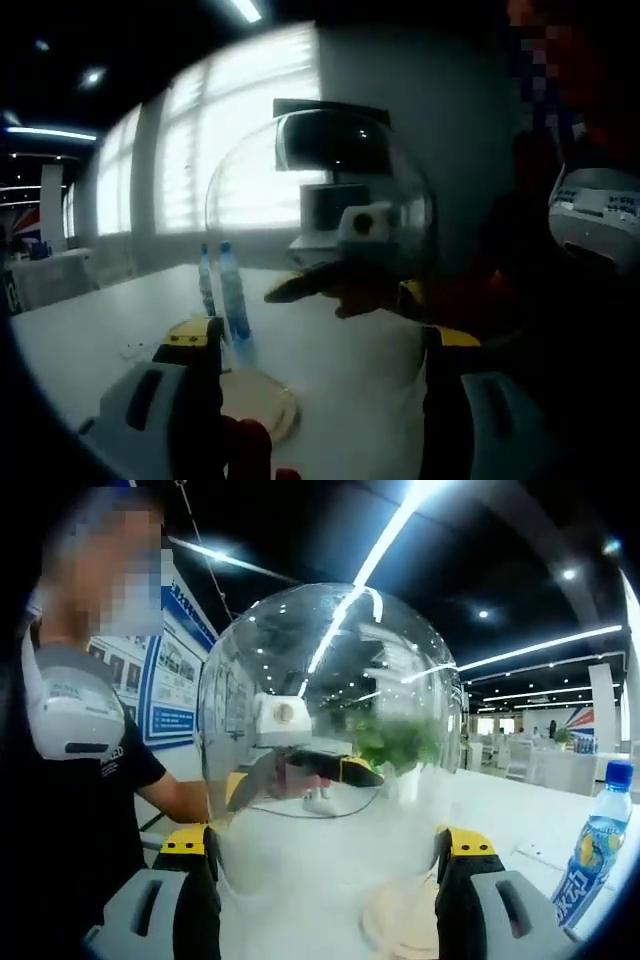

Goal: Open the cover put in the Mizone put the cover back on

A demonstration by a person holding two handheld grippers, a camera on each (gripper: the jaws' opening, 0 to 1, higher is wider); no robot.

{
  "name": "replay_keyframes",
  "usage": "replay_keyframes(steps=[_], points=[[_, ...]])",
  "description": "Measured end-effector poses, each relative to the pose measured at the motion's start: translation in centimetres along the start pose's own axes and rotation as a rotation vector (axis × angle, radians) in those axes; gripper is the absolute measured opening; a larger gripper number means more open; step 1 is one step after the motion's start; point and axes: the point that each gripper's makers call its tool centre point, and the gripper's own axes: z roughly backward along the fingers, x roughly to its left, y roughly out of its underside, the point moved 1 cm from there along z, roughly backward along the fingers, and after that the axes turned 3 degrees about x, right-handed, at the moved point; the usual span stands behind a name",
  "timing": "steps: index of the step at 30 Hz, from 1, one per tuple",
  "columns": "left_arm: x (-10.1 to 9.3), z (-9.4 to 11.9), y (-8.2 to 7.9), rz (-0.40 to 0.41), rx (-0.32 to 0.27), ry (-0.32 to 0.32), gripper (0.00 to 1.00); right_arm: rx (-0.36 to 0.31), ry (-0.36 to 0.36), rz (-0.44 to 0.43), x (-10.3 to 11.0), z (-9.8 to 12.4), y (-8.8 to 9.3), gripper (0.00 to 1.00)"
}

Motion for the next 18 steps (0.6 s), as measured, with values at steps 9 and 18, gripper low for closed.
replay_keyframes(steps=[9, 18], points=[[-1.6, 0.1, 0.5, 0.011, 0.0, -0.003, 0.71, 0.004, -0.002, -0.005, 1.6, 0.5, 0.8, 0.83], [-2.7, 0.5, 1.0, 0.03, -0.029, -0.006, 0.71, -0.003, -0.008, -0.016, 2.8, 0.7, 1.1, 0.83]])
